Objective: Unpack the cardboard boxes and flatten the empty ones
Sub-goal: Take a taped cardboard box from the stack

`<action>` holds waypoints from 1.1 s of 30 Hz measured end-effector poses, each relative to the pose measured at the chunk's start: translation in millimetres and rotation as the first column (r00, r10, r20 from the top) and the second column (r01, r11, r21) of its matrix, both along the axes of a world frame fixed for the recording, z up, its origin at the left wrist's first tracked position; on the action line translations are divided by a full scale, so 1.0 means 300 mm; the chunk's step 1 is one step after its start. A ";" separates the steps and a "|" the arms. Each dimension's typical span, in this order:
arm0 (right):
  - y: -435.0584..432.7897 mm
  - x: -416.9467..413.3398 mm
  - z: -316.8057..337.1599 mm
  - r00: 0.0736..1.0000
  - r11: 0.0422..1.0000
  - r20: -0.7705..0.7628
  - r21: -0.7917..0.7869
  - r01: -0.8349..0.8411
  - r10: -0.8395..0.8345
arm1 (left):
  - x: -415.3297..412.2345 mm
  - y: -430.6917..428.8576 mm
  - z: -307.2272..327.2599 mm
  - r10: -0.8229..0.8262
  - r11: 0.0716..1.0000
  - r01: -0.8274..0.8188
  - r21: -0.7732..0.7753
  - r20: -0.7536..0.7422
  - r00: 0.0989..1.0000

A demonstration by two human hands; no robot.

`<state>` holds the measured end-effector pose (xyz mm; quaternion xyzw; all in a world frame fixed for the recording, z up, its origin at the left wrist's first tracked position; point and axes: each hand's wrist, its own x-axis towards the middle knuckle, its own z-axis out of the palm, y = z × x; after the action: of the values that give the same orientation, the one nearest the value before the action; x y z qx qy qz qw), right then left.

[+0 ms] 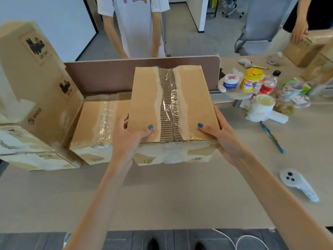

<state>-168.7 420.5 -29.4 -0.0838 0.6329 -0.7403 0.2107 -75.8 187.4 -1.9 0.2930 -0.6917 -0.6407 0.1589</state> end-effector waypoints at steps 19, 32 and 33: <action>0.517 0.083 -0.438 0.983 0.978 0.142 0.186 0.090 -0.117 | 0.025 0.525 -0.480 -0.086 0.996 0.089 -0.008 0.172 0.981; 0.584 -0.055 -0.466 0.995 0.951 0.087 0.309 0.012 -0.040 | -0.015 0.570 -0.587 -0.224 0.872 0.262 -0.414 0.139 0.965; 0.601 -0.053 -0.475 0.990 0.955 0.117 0.295 0.045 -0.083 | -0.011 0.558 -0.594 -0.276 0.748 0.309 -0.587 0.147 0.950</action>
<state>-184.7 600.8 -172.0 0.0165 0.7226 -0.6492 0.2370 -79.1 354.7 -180.0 0.1313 -0.9003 -0.3960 0.1238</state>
